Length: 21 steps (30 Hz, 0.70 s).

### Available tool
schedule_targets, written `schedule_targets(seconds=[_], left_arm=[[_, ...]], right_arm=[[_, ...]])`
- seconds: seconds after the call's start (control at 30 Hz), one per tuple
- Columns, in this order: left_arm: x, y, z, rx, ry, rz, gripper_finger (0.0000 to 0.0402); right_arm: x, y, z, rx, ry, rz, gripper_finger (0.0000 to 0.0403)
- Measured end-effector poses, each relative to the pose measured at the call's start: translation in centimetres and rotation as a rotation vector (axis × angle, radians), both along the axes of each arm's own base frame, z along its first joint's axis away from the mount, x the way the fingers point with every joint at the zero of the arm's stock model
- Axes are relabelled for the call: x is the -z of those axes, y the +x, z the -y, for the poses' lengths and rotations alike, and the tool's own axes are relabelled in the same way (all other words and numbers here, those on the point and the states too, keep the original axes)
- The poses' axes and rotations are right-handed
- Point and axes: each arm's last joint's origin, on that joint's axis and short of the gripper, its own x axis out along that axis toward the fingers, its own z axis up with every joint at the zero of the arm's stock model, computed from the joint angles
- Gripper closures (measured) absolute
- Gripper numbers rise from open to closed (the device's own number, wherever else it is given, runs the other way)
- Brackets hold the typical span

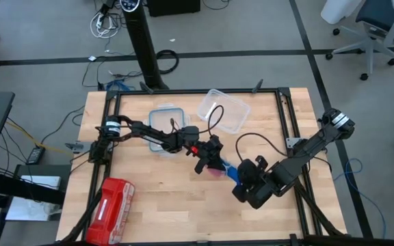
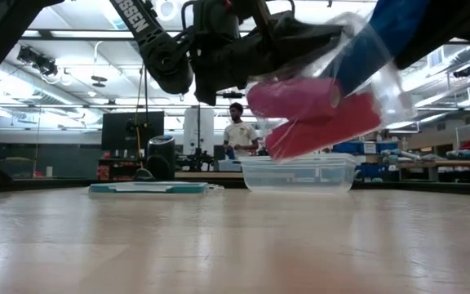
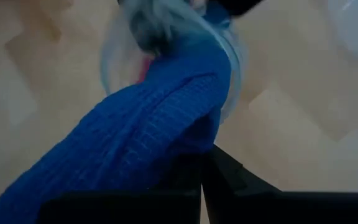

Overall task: Roll bandage
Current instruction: Put the blue bandage into the transparent zip bag

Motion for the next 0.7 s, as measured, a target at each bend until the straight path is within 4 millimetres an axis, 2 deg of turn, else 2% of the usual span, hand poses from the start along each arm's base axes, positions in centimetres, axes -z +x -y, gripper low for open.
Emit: schedule_targets(seconds=[0.17,0.37,0.57,0.7], left_arm=[[-1.3,-0.2,0.1,0.024,-0.058,0.094,0.0401],[-1.7,-0.3,0.1,0.032,-0.088,0.107,0.0401],[-1.4,-0.2,0.0,0.007,-0.068,0.097,0.0401],[-0.9,0.0,0.0,-0.061,-0.027,0.084,0.0401]], right_arm=[[-1.8,-3.0,-0.4,-0.027,0.186,-0.094,0.0399],[-4.0,-6.5,-1.7,-0.02,0.194,0.102,0.0399],[-4.2,-6.6,-3.2,-0.141,0.171,0.158,0.0389],[-4.3,-5.6,-2.6,-0.156,0.147,0.17,0.0356]])
